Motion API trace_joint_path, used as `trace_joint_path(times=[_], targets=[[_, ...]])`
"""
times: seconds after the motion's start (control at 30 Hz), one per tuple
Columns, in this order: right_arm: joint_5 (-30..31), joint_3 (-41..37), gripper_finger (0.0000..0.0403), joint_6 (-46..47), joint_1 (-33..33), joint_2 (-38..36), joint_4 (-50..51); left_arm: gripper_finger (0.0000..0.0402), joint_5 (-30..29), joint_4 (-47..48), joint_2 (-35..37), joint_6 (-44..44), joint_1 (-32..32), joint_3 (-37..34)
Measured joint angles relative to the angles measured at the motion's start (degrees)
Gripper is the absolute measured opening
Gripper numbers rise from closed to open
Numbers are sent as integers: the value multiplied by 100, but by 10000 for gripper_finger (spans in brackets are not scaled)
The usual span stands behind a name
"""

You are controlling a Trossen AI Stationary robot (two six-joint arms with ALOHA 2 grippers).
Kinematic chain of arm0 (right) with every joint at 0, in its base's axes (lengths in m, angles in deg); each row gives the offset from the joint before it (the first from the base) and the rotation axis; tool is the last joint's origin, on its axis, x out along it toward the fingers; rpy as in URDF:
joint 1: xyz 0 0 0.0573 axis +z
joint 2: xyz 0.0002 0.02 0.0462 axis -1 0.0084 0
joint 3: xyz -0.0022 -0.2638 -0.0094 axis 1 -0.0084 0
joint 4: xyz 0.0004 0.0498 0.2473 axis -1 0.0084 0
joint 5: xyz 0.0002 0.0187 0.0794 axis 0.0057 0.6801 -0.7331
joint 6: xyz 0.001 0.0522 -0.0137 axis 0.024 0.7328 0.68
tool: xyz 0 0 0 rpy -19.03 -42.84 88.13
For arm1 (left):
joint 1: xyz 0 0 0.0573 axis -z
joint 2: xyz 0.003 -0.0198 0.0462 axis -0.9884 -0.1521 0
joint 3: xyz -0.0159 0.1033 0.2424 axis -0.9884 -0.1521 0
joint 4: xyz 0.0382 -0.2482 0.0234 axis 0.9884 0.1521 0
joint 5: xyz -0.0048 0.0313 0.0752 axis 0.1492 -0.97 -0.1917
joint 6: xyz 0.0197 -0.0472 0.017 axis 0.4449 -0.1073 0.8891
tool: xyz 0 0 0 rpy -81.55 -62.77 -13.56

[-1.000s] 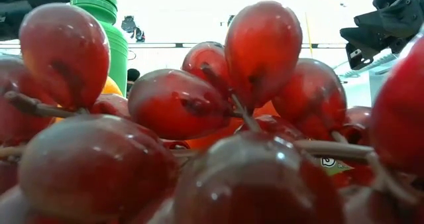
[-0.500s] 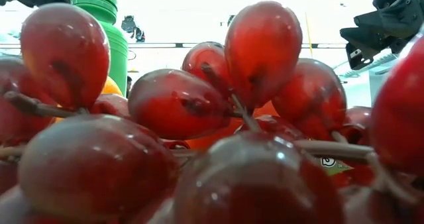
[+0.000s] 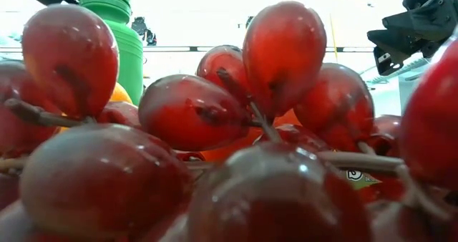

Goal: Pick & Place Food Item
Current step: Put the green tumbler into the white bin

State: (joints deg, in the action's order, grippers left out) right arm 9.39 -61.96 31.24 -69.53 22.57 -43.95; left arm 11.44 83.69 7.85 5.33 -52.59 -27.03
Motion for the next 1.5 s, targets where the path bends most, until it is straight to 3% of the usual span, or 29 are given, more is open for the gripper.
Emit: trace_joint_path(times=[0.6,0.73,1.13,1.5], targets=[[2,0,110,0,-2,-2,0,301,-3,-110,136,39,-15,-24],[1,0,111,0,-2,-1,0,301,-252,-21,264,-11,-14,2],[0,0,112,0,-1,-2,0,301,-734,2061,-121,-475,182,1642],[0,0,111,2,-2,0,2,301,-749,4316,-1448,-2771,223,3210]])
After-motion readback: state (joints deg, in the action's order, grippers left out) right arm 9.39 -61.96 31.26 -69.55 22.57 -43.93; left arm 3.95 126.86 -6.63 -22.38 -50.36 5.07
